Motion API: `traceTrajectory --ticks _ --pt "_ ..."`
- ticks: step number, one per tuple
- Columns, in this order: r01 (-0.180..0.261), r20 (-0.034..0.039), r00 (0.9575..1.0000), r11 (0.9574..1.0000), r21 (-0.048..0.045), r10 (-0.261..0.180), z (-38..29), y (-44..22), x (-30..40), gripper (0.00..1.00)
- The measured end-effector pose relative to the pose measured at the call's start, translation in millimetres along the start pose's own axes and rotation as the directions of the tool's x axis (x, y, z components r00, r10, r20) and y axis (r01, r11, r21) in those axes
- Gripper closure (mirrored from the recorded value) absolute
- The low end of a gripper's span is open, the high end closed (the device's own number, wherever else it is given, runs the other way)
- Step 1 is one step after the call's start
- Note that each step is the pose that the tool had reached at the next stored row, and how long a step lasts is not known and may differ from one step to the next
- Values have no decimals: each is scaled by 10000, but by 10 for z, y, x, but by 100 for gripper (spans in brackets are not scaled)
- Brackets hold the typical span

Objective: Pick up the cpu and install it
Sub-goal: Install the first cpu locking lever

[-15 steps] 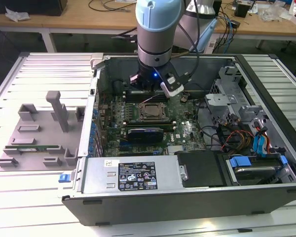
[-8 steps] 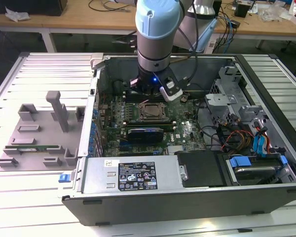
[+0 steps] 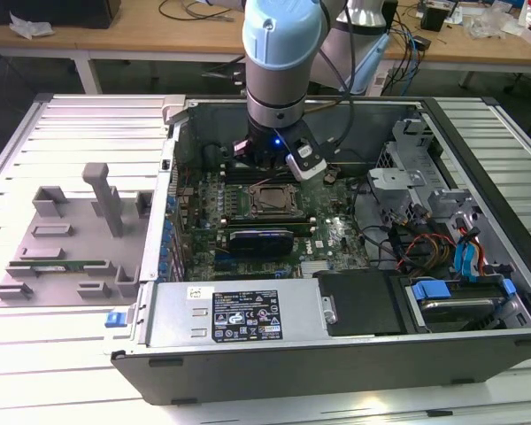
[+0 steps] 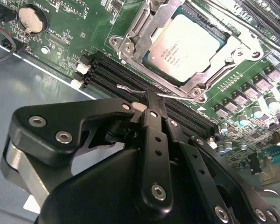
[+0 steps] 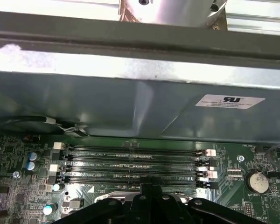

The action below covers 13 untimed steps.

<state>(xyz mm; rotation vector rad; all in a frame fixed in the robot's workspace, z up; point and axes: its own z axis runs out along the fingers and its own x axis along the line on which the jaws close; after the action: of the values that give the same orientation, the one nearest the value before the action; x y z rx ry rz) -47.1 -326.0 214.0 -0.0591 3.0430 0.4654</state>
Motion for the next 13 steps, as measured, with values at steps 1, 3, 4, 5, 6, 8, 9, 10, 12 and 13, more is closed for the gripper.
traceTrajectory --ticks 1,3,4,5,6,8,9,10,12,13 --pt "-20 5 10000 10000 3 20 13 -4 1 89" --pt "-54 16 10000 10000 8 54 39 -12 3 89" --pt "-62 19 10000 10000 10 62 46 -15 3 89" --pt "-72 22 10000 10000 10 72 54 -17 4 89" --pt "-81 23 10000 10000 12 81 58 -19 5 89" --pt "-106 32 9999 9999 15 106 66 -21 5 89" --pt "-123 37 9999 9999 17 123 70 -22 5 89" --pt "-139 42 9999 9999 18 138 71 -23 5 89" --pt "-156 48 9999 9999 20 156 74 -23 5 89" --pt "-172 52 9998 9998 21 172 75 -24 5 89"
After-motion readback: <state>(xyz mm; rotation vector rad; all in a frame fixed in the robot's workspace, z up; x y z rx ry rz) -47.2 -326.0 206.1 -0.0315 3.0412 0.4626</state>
